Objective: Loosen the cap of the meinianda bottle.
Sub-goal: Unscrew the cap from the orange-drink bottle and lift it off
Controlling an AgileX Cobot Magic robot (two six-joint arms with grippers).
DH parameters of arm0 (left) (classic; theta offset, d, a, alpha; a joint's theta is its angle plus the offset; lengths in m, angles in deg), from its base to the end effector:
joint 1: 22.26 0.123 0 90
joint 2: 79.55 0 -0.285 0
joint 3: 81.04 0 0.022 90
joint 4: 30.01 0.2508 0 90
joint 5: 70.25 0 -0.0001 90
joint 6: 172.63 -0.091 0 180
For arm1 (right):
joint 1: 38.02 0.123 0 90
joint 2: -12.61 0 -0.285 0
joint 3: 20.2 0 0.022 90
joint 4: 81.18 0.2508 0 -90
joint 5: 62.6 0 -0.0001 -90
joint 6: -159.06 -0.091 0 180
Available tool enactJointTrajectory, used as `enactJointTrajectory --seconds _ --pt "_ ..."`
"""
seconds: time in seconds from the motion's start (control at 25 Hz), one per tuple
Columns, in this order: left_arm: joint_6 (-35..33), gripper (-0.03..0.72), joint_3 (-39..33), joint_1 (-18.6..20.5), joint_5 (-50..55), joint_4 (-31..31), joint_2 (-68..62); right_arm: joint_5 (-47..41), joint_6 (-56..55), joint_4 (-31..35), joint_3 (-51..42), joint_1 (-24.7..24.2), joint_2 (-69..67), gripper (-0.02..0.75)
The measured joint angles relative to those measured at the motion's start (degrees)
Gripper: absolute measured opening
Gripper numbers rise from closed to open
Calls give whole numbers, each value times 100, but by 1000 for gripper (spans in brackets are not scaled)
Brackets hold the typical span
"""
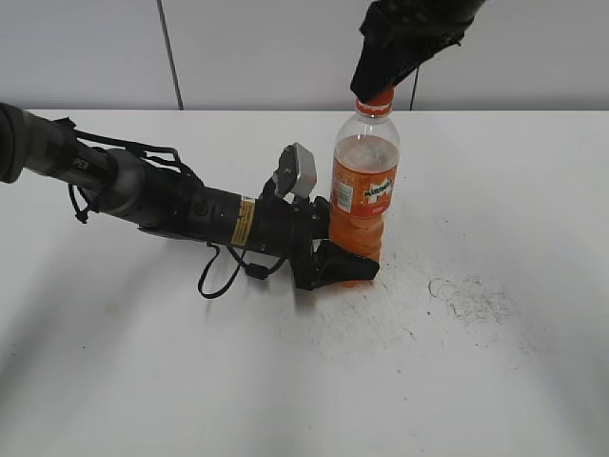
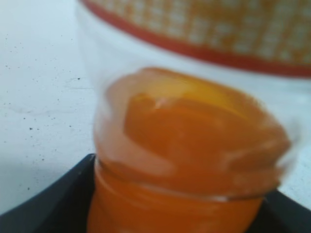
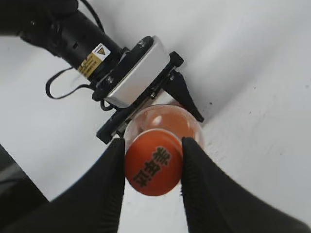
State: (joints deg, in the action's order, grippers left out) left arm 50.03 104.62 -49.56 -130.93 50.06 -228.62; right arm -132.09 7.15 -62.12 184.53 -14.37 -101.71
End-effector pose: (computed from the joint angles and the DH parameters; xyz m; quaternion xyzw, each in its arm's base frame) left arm 0.3634 -0.2754 0.0535 0.5558 0.5855 -0.4394 0.3939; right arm 0.3556 0.1861 0.3261 -0.3972 0.8852 0.1560 0.1852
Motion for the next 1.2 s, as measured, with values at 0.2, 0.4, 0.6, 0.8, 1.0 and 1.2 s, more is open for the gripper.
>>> enactJointTrajectory --seconds 0.2,0.4,0.6,0.8,1.0,1.2 --pt "0 561 0 0 0 11 0 0 3139 103 0 0 0 257" --pt "0 561 0 5 0 11 0 -2 3891 109 0 0 11 252" --pt "0 561 0 5 0 11 0 12 2446 146 0 0 11 459" --pt "0 561 0 5 0 16 0 263 -717 171 0 0 11 601" --pt "0 561 0 5 0 16 0 26 -2037 171 0 0 11 474" --pt "0 561 0 5 0 16 0 1 -2123 136 0 0 11 388"
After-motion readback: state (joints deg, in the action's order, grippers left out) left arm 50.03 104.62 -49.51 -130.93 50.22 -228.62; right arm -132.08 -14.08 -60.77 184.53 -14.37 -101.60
